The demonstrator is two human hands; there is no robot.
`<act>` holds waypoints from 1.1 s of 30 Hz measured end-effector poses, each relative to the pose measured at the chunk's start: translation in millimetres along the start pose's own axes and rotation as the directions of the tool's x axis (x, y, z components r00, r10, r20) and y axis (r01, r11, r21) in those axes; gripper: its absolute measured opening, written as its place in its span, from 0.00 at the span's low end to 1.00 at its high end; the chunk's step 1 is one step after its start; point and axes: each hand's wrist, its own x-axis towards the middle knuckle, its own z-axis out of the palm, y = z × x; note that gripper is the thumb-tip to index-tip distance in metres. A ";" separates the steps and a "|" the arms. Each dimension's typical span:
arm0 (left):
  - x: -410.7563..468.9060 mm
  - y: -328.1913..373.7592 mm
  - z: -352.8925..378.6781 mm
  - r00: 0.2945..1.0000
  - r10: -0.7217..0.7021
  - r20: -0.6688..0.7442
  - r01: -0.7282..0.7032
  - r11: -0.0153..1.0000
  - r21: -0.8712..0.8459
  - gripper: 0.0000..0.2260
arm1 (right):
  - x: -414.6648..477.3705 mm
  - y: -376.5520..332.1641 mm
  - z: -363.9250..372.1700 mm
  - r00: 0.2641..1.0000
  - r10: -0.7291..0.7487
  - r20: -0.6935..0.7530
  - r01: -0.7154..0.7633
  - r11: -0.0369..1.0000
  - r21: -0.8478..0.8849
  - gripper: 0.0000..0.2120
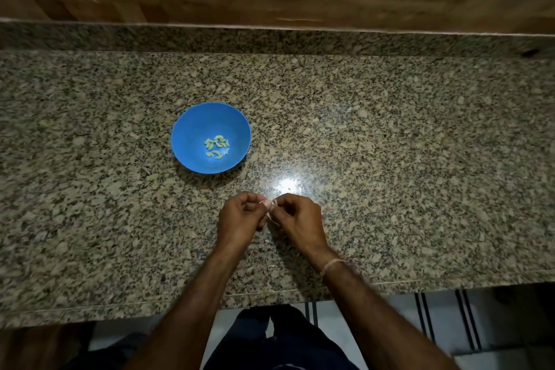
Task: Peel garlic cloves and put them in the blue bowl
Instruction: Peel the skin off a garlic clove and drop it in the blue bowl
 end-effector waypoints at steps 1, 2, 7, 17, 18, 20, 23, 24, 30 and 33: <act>2.0 0.3 -1.1 0.999 0.035 -0.015 -0.034 0.997 0.071 0.04 | -0.4 -0.6 1.2 1.000 0.001 -0.019 -0.001 1.000 -0.011 0.07; 4.4 0.1 -2.2 0.996 0.086 -0.035 -0.079 0.983 0.166 0.05 | -1.0 -0.6 1.2 0.999 -0.004 -0.031 0.003 0.999 -0.038 0.07; 13.1 11.5 -2.8 0.931 0.366 -0.020 -0.318 0.835 0.448 0.07 | -13.8 10.2 -7.3 0.999 -0.045 -0.004 0.043 0.975 -0.217 0.07; -56.0 -11.8 -12.1 0.891 0.451 0.045 -0.419 0.783 0.460 0.08 | -57.9 21.7 -11.0 0.997 -0.077 -0.019 0.069 0.955 -0.289 0.04; -62.2 -15.2 -10.3 0.915 0.396 0.070 -0.390 0.829 0.401 0.07 | -61.3 21.2 -13.3 0.999 -0.014 -0.032 0.008 0.982 -0.190 0.03; -67.5 -19.4 -3.5 0.941 0.307 0.145 -0.337 0.895 0.291 0.06 | -65.5 18.7 -16.6 0.998 0.054 -0.035 -0.055 0.998 -0.023 0.02; -65.9 -18.6 11.1 0.953 0.235 0.189 -0.271 0.943 0.194 0.05 | -66.4 19.0 -16.7 0.998 0.054 -0.044 -0.053 0.998 0.021 0.04; -64.0 -18.0 15.2 0.965 0.200 0.169 -0.229 0.958 0.175 0.05 | -64.9 19.9 -17.8 0.997 0.058 -0.053 -0.057 0.998 0.026 0.05; -53.8 -18.9 24.3 0.995 0.033 0.089 -0.041 0.995 0.088 0.03 | -61.1 24.2 -24.7 0.995 0.099 -0.013 -0.095 0.978 0.188 0.01; -56.1 -19.0 30.6 0.989 -0.072 0.129 0.075 0.997 -0.013 0.02 | -59.7 22.7 -27.8 0.978 0.206 0.026 -0.196 0.873 0.446 0.02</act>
